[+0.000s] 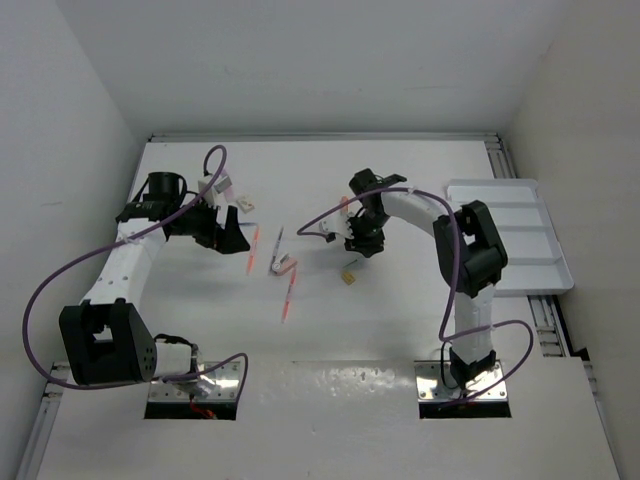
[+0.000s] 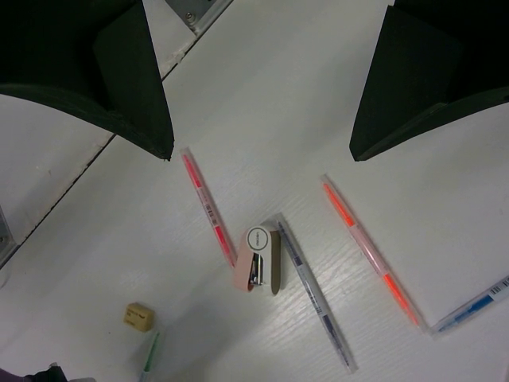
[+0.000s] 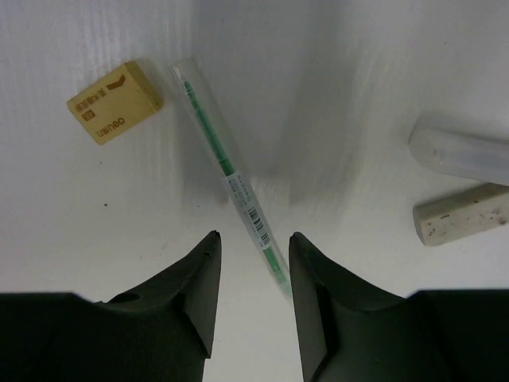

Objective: Sort the stationery into containers
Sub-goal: Pick up the pen from the center of the board, then place the pen in the storage box, then pick up the pen from the center of the board, then place the pen in the storage box.

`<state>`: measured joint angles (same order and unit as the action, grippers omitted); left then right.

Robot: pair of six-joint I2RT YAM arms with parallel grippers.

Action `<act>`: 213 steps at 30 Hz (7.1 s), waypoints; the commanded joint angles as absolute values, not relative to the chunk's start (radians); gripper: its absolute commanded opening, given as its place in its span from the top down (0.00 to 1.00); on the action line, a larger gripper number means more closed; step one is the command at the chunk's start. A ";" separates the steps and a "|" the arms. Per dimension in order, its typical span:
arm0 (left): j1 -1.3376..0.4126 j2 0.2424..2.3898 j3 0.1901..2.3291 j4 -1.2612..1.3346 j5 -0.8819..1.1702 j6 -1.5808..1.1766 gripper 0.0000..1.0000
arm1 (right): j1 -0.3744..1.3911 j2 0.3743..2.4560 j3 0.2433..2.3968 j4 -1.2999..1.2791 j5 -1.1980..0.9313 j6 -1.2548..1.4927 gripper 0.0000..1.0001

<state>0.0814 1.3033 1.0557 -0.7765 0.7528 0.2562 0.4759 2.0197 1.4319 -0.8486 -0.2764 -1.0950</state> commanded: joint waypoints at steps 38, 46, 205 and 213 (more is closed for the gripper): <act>0.097 1.246 1.106 -0.756 0.765 0.270 0.00 | 0.121 1.689 1.345 -0.810 -0.172 -1.313 1.00; 0.095 1.284 1.120 -0.746 0.785 0.259 0.00 | -0.130 1.707 1.259 -0.447 -0.190 -1.486 1.00; -0.124 1.239 0.847 0.779 1.011 -1.017 1.00 | 0.588 1.709 1.506 0.222 -0.719 0.747 0.74; -0.137 1.227 0.833 0.747 1.023 -0.979 1.00 | 0.572 1.718 1.526 0.236 -0.709 0.776 0.71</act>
